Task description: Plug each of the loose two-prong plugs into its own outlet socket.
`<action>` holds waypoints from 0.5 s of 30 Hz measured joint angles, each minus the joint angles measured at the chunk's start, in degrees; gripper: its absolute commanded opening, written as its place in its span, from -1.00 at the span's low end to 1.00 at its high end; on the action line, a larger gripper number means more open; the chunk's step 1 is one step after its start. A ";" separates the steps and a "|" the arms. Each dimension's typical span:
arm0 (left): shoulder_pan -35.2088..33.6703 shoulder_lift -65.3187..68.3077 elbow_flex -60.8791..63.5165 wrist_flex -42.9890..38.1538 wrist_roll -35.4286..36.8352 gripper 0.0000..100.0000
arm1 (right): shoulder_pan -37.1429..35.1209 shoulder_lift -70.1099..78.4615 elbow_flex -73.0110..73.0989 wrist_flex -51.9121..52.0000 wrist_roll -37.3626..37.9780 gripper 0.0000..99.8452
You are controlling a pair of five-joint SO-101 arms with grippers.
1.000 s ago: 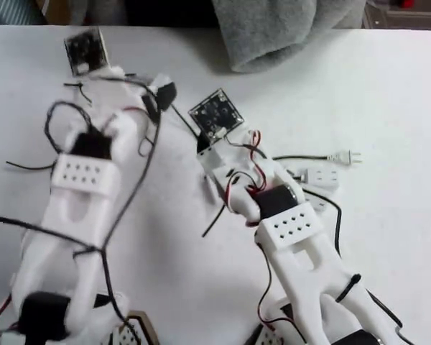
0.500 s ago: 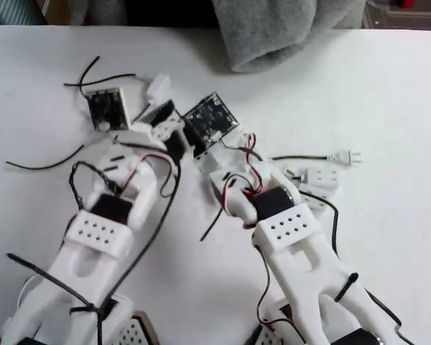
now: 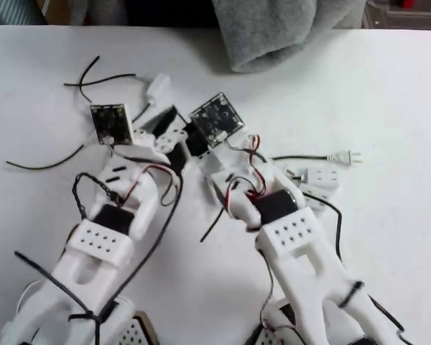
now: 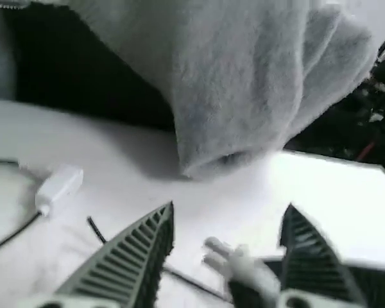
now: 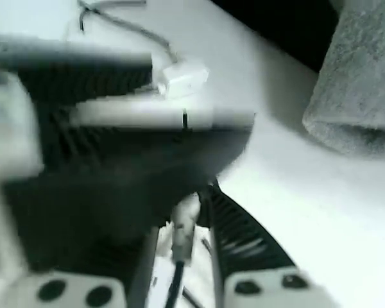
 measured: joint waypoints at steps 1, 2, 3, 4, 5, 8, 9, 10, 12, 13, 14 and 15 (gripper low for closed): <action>0.18 0.00 0.00 -0.26 -0.35 -0.47 | 0.00 -1.67 -0.09 0.97 0.00 -0.96; 0.26 -0.26 0.09 -0.26 -0.53 -0.47 | -0.18 -3.34 0.00 1.93 0.00 -0.96; 0.35 -0.44 0.09 -0.44 -0.53 -0.47 | -0.44 -4.84 0.09 3.16 -0.09 -0.96; 0.35 -0.62 0.09 -0.62 -0.53 -0.47 | -0.88 -6.42 0.26 4.22 -0.09 -0.96; 0.35 -0.35 0.09 -0.62 -0.53 -0.47 | -1.32 -8.18 0.35 5.27 -0.09 -0.96; 0.26 2.55 -0.70 -1.93 -0.53 -0.47 | -2.64 -12.48 0.53 8.18 -0.09 -0.96; 0.26 4.13 -1.14 -3.16 -0.53 -0.47 | -2.90 -13.71 0.62 8.97 -0.09 -0.96; 0.26 5.98 -1.76 -4.40 -0.53 -0.47 | -2.99 -14.59 0.62 9.58 -0.09 -0.96; 0.26 9.58 -3.08 -7.03 -0.53 -0.47 | -2.99 -16.26 0.70 10.55 -0.09 -0.96; 0.26 11.60 -3.87 -7.82 -0.53 -0.47 | -2.99 -16.97 0.88 10.90 -0.09 -0.96; 0.26 13.45 -4.75 -8.18 -0.53 -0.47 | -2.99 -17.67 1.14 11.43 -0.09 -0.96; 0.26 15.12 -5.71 -8.18 -0.53 -0.47 | -2.99 -18.20 1.23 11.69 -0.09 -0.96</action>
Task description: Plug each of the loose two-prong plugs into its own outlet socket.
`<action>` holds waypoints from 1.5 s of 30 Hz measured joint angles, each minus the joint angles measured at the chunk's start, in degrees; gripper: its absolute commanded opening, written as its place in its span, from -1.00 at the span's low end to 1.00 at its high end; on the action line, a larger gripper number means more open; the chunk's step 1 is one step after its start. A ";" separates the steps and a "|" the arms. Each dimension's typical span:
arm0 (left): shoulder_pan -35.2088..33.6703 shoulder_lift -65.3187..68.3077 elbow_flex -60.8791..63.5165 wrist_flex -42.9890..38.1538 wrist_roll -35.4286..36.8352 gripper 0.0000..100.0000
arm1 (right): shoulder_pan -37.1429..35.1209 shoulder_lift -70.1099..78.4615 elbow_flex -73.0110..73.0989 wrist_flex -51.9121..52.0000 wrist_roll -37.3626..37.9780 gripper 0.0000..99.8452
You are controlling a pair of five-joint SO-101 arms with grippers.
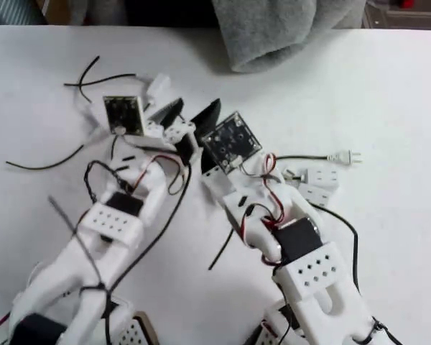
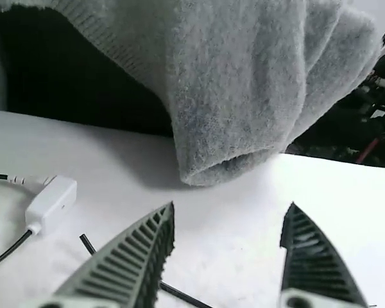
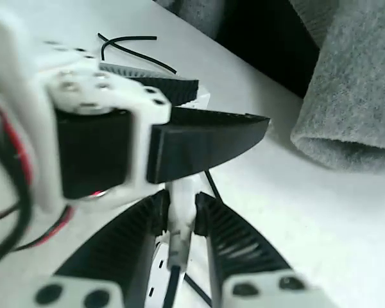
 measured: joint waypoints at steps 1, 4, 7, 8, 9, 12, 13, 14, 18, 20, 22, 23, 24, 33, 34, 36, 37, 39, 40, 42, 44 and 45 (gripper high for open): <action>0.00 1.32 -0.88 0.00 0.00 -0.47 | 0.00 -0.44 0.09 0.09 0.00 -0.96; 0.18 5.54 -0.62 0.70 -0.53 -0.47 | -0.35 -2.81 -0.44 -0.18 -0.18 -0.96; -0.35 5.71 -0.97 0.35 -0.79 -0.47 | -1.41 -6.33 -0.62 0.18 -0.09 -0.96; -0.70 6.07 -0.88 0.62 -0.70 -0.47 | -1.14 -6.59 -0.62 0.26 -0.09 -0.96; -0.79 6.42 -0.70 0.70 -0.70 -0.47 | -0.97 -6.77 -0.62 0.26 -0.18 -0.96; -1.14 6.42 -0.79 0.70 -0.79 -0.47 | -1.58 -7.03 -0.53 0.26 -0.09 -0.96; -1.67 6.42 -0.79 0.70 -0.79 -0.47 | -1.58 -7.03 -0.53 0.26 -0.09 -0.96; -2.46 6.42 -0.70 0.70 -0.79 -0.47 | -1.41 -6.95 -0.53 0.26 -0.09 -0.96; -9.14 2.99 -0.70 0.70 -0.79 -0.47 | 0.44 -6.95 -0.53 0.26 -0.09 -0.96; -13.36 0.97 -0.70 2.29 -0.79 -0.47 | 1.93 -6.95 -0.53 0.26 -0.35 -0.96; -16.62 0.09 -1.49 5.89 -0.79 -0.47 | 2.29 -6.24 -0.79 0.26 -2.20 -0.96; -17.85 0.00 -2.37 8.26 -0.70 -0.47 | 2.37 -4.92 -1.76 0.70 -3.16 -0.96; -19.34 0.00 -3.52 10.90 0.00 -0.47 | 2.37 -3.08 -2.90 1.76 -3.96 -0.96; -24.62 7.38 -21.36 41.58 2.55 -0.47 | 8.35 24.26 -20.40 11.69 -9.76 -0.96; -24.00 8.79 -23.74 45.71 1.41 -0.47 | 9.93 26.11 -21.36 11.87 -10.02 -0.96; -22.07 10.73 -27.78 53.36 -0.53 -0.47 | 12.57 27.87 -21.98 11.87 -10.29 -0.96; -20.75 11.52 -29.36 56.88 -1.14 -0.47 | 13.63 27.87 -21.98 11.96 -10.29 -0.96; -17.67 12.31 -31.38 62.51 -2.64 -0.47 | 15.30 28.04 -22.07 12.57 -10.29 -0.96; -15.82 12.40 -31.91 64.79 -3.25 -0.47 | 16.35 28.22 -22.07 12.92 -10.29 -0.96; -11.87 12.40 -32.26 68.57 -4.57 -0.47 | 18.73 28.66 -22.07 13.19 -10.29 -0.96; -7.91 12.66 -32.44 71.91 -5.45 -0.47 | 20.84 28.75 -20.66 13.19 -10.29 -0.96; -5.98 12.66 -32.44 73.32 -5.63 -0.47 | 21.98 28.75 -19.96 13.19 -10.29 -0.96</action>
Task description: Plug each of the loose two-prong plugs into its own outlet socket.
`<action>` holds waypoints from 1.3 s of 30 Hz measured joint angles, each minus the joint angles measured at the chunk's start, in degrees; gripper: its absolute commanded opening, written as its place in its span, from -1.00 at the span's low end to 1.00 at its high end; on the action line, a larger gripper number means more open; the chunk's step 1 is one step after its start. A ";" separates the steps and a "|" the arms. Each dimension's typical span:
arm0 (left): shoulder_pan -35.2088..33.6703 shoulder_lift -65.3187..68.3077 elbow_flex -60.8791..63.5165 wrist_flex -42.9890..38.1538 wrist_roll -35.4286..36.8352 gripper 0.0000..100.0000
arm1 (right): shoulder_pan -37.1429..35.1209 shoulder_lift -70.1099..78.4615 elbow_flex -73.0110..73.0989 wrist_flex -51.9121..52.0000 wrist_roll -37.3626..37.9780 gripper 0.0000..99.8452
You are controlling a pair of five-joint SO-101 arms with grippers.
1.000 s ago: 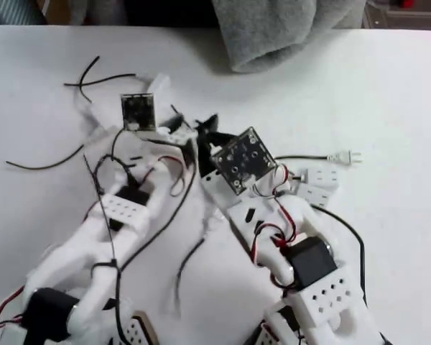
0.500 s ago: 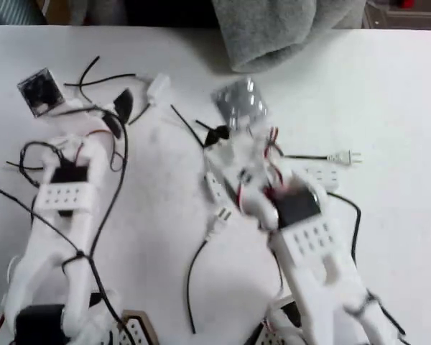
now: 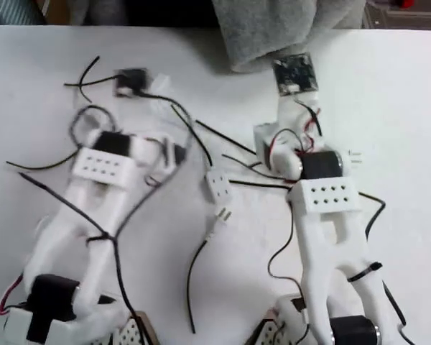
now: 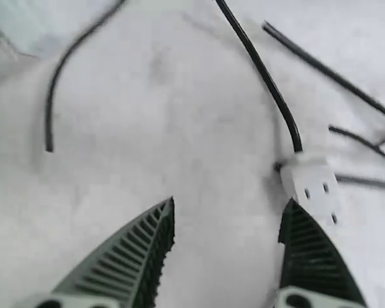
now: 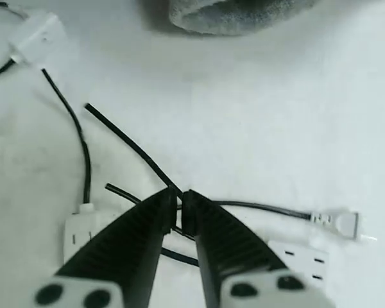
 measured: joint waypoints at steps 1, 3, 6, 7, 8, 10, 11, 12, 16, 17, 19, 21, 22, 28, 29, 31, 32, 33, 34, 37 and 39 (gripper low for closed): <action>1.85 0.09 0.00 1.14 -0.09 -0.47 | 1.14 0.18 0.97 0.00 0.00 -0.96; 5.10 0.18 0.00 2.90 -0.09 -0.47 | 3.60 0.26 3.60 -0.53 0.00 -0.96; 9.32 0.18 1.93 2.20 -0.35 -0.47 | 6.68 0.26 8.62 -3.96 0.00 -0.90; 10.55 0.18 3.43 0.88 -0.62 -0.47 | 7.38 0.26 10.46 -5.80 0.00 -0.87; 11.60 0.18 5.19 -0.70 -1.32 -0.47 | 7.91 0.26 12.48 -7.56 0.00 -0.84; 13.10 0.18 8.26 -3.96 -5.10 -0.47 | 9.14 0.26 15.65 -10.99 0.00 -0.81; 13.80 0.18 9.58 -5.19 -7.30 -0.47 | 9.93 0.26 16.79 -12.40 0.00 -0.81; 14.51 0.18 10.73 -5.98 -9.58 -0.47 | 10.64 0.26 17.76 -13.45 0.00 -0.81; 16.00 0.18 13.27 -6.86 -16.88 -0.47 | 11.69 0.26 20.04 -15.74 0.00 -0.81; 16.18 0.18 13.71 -6.95 -18.55 -0.47 | 11.87 0.26 20.40 -16.09 0.00 -0.81; 16.79 0.18 14.24 -7.03 -21.45 -0.47 | 12.13 0.26 20.92 -16.79 0.00 -0.81; 17.58 0.18 14.77 -7.03 -23.74 -0.47 | 12.04 0.26 21.10 -17.23 0.00 -0.81; 18.11 0.18 15.21 -7.12 -24.53 -0.47 | 11.96 0.26 21.10 -17.41 0.00 -0.81; 21.98 0.18 15.74 -7.91 -26.11 -0.47 | 11.96 0.26 21.10 -17.41 0.00 -0.81; 21.98 0.18 15.74 -8.62 -26.11 -0.47 | 11.87 0.26 21.10 -17.41 0.00 -0.81; 22.07 0.26 15.91 -9.85 -26.11 -0.47 | 11.87 0.26 21.10 -17.41 0.00 -0.81; 22.07 0.88 16.09 -10.37 -26.11 -0.47 | 11.87 0.26 21.10 -17.41 0.00 -0.81; 22.07 1.67 16.09 -10.64 -26.11 -0.47 | 11.87 0.26 21.10 -17.41 0.00 -0.81; 22.07 2.64 16.18 -10.73 -26.11 -0.47 | 11.87 0.26 21.10 -17.41 0.00 -0.81; 22.07 5.98 14.68 -10.29 -25.76 -0.47 | 11.96 0.26 21.10 -17.41 0.00 -0.81; 22.07 8.70 12.75 -9.41 -24.18 -0.47 | 11.96 0.26 21.10 -17.41 0.00 -0.81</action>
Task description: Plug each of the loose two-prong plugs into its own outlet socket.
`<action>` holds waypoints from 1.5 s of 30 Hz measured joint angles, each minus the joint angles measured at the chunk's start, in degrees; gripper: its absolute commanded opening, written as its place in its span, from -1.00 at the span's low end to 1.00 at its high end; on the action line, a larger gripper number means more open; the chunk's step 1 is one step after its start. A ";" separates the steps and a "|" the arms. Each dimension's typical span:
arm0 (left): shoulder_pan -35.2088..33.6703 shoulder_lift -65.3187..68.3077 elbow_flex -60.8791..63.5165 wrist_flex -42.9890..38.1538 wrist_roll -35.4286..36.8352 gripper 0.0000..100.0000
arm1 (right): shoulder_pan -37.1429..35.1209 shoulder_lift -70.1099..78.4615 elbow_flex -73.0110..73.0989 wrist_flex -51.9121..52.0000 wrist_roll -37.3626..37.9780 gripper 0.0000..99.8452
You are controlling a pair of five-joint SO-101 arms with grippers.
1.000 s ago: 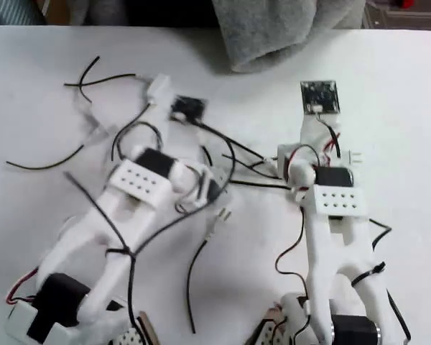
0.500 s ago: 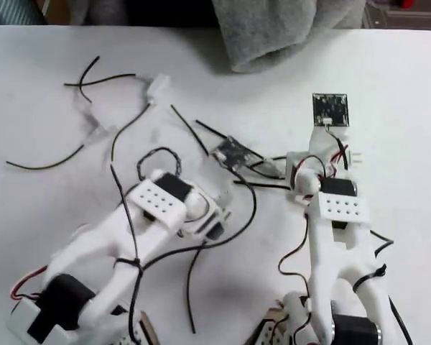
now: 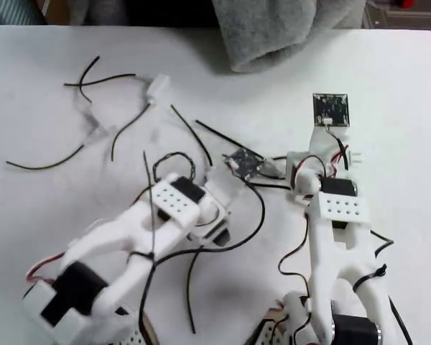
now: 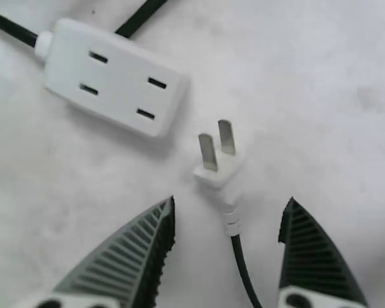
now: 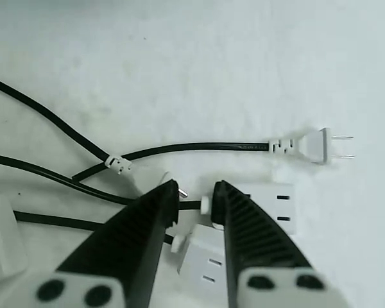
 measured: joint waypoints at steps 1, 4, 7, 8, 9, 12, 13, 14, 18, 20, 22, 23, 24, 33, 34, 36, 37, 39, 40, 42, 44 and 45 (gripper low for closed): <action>-0.09 1.41 -1.14 0.44 0.88 -0.47 | -0.09 0.00 0.00 0.00 0.00 -0.81; -0.70 5.71 -5.10 1.93 3.60 -0.47 | -0.09 0.00 0.00 0.00 0.00 -0.81; -0.79 9.49 -8.70 3.08 4.92 -0.47 | 0.00 0.00 0.00 0.00 0.00 -0.81; -0.79 10.46 -9.58 3.25 5.19 -0.47 | -0.09 0.00 0.00 0.00 0.00 -0.81; -0.79 11.34 -10.46 3.25 5.36 -0.47 | -0.09 0.00 0.00 0.00 0.00 -0.81; -0.79 12.92 -12.31 4.48 5.45 -0.47 | 0.00 0.00 0.00 0.00 0.00 -0.81; -0.79 13.27 -12.84 4.57 5.45 -0.47 | 0.00 0.00 0.00 0.00 0.00 -0.81; -0.79 13.71 -13.27 5.27 5.63 -0.47 | 0.00 0.00 0.00 0.00 0.00 -0.81; -0.53 15.74 -15.21 7.47 5.89 -0.53 | 0.00 0.00 0.00 0.00 0.00 -0.81; 0.26 17.05 -16.62 8.62 5.89 -0.64 | 0.00 0.00 0.00 0.00 0.00 -0.81; 1.49 18.46 -18.37 9.93 5.89 -0.73 | -0.09 0.00 0.00 0.00 0.00 -0.81; 2.02 19.16 -19.34 10.64 5.89 -0.75 | -0.09 0.00 0.00 0.00 0.00 -0.81; 2.29 19.96 -20.48 11.16 5.80 -0.74 | 0.00 0.00 0.00 0.00 0.00 -0.81; 2.55 26.64 -29.10 17.23 5.80 -0.78 | 0.09 0.00 0.00 0.00 0.00 -0.81; 2.55 27.08 -29.63 17.58 5.80 -0.82 | 0.18 0.00 0.00 0.00 0.00 -0.81; 2.64 27.52 -29.98 17.67 5.80 -0.90 | 0.18 0.00 0.00 0.00 0.00 -0.81; 2.73 27.52 -30.07 17.67 5.80 -0.90 | 0.26 0.00 0.00 0.00 0.00 -0.81; 2.73 27.60 -30.07 17.67 5.89 -0.91 | 0.44 0.00 0.00 0.00 0.00 -0.81; 2.73 27.60 -30.07 17.67 5.89 -0.91 | 0.44 0.00 0.00 0.00 0.00 -0.81; 2.73 27.60 -30.07 17.67 5.89 -0.93 | 0.44 0.00 0.00 0.00 0.00 -0.81; 2.73 27.60 -30.07 17.67 5.89 -0.96 | 0.44 0.00 0.00 -0.18 0.00 -0.81; 2.73 27.60 -30.07 17.67 5.89 -0.95 | 0.44 0.00 0.00 -0.18 0.00 -0.81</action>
